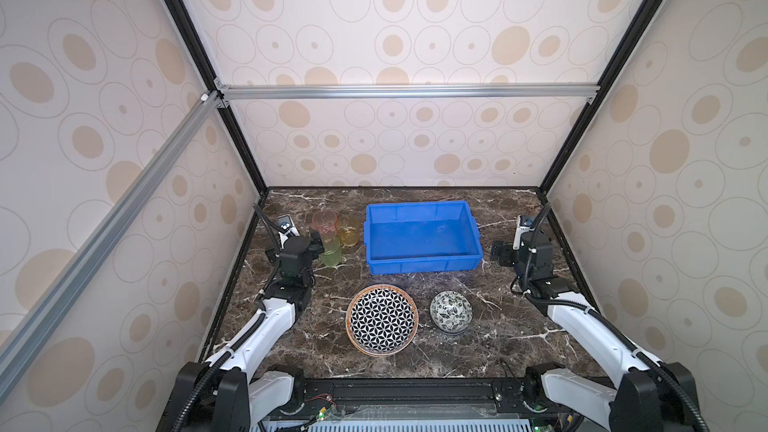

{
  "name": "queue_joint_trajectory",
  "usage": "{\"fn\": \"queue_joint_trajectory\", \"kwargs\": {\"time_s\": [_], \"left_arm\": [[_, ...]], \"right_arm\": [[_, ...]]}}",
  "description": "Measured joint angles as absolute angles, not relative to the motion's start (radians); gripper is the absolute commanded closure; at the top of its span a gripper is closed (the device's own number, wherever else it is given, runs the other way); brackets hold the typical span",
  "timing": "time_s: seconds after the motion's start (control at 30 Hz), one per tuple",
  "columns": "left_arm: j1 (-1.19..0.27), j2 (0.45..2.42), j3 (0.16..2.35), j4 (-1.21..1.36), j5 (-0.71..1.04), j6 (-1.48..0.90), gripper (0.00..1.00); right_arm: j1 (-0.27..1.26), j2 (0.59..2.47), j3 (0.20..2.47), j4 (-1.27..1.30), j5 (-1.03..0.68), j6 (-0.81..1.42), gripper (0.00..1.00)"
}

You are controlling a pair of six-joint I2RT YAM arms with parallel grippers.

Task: Place the mixed dishes into the plastic bin
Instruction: 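Move the left gripper toward the plate stack while the right gripper approaches it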

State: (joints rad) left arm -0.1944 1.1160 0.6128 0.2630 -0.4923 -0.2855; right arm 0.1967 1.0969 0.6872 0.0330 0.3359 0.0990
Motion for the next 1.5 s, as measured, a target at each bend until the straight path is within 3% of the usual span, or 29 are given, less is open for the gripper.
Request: {"fn": "queue_joint_trajectory", "kwargs": {"time_s": [0.33,0.57,0.93,1.03,1.1,1.33,1.5], "left_arm": [[-0.316,1.098,0.762,-0.079,-0.514,-0.357,0.02],[-0.337,1.011,0.762,-0.253,-0.472,-0.402,0.06],[-0.376,0.961,0.766,-0.453,-0.343,-0.493,0.1],[-0.4,0.961,0.766,-0.496,-0.318,-0.509,0.13],[-0.413,0.961,0.766,-0.521,-0.302,-0.519,0.22],[-0.448,0.956,0.766,-0.588,-0.231,-0.553,0.3],[-0.469,0.95,0.766,-0.63,-0.17,-0.562,0.34]], "right_arm": [[0.313,1.073,0.819,-0.22,0.366,0.132,0.01],[0.364,1.08,0.925,-0.37,0.29,0.194,0.05],[0.574,1.1,0.972,-0.458,0.14,0.278,0.09],[0.62,1.137,0.995,-0.458,0.081,0.293,0.11],[0.641,1.163,1.006,-0.456,0.043,0.3,0.13],[0.673,1.244,1.007,-0.45,-0.069,0.319,0.24],[0.7,1.308,1.009,-0.445,-0.149,0.324,0.27]]}}
